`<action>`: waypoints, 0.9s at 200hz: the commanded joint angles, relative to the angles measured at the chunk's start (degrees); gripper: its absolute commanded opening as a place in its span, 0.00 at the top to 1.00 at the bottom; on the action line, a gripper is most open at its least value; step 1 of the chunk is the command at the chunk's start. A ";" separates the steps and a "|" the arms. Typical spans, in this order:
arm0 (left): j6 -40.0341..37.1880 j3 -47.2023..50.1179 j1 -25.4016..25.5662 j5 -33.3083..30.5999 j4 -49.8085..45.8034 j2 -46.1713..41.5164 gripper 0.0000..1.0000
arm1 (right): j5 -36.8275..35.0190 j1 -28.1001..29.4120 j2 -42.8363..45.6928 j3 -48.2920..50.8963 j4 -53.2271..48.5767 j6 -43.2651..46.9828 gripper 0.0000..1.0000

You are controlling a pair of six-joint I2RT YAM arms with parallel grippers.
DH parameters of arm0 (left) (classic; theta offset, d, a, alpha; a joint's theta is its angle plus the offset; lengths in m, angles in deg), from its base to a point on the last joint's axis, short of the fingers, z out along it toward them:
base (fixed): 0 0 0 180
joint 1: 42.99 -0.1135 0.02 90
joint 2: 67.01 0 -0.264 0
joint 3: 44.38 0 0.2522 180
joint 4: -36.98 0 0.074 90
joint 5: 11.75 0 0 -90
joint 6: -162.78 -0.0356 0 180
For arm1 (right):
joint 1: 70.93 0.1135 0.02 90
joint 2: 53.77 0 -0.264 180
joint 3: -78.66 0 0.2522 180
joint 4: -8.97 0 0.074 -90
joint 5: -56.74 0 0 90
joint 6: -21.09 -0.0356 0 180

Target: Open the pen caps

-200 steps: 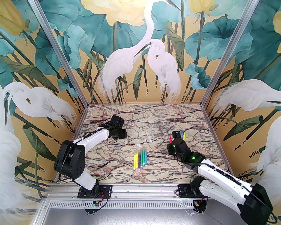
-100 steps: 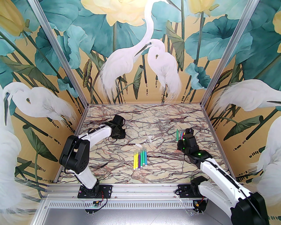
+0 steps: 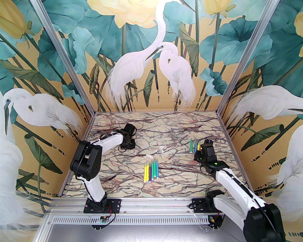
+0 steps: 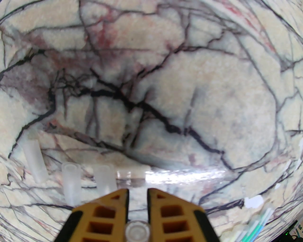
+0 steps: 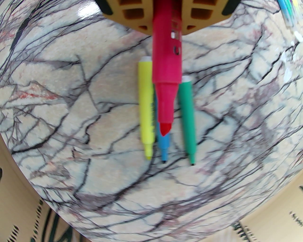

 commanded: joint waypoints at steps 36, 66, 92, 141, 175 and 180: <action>-0.79 -2.20 0.08 -1.98 -2.06 2.55 0.95 | 2.90 -3.87 -3.34 0.79 3.76 -0.34 0.99; -0.85 -2.66 0.12 -2.57 -2.46 3.34 0.91 | 4.30 -6.37 -4.88 0.72 5.13 -1.07 0.98; -0.85 -3.01 0.15 -2.96 -2.94 3.96 0.88 | 6.73 -7.89 -9.03 -0.48 6.45 -0.84 0.98; -0.85 -2.93 0.13 -3.25 -3.33 3.79 0.81 | 7.94 -8.43 -15.07 -2.64 7.95 -0.88 0.99; -0.97 -2.75 0.23 -2.24 -2.94 3.23 0.77 | 8.51 -8.82 -17.70 -2.79 9.33 -1.40 0.99; -0.94 -2.75 0.26 -2.13 -2.90 3.14 0.76 | 8.54 -8.84 -18.06 -2.77 9.44 -1.43 0.99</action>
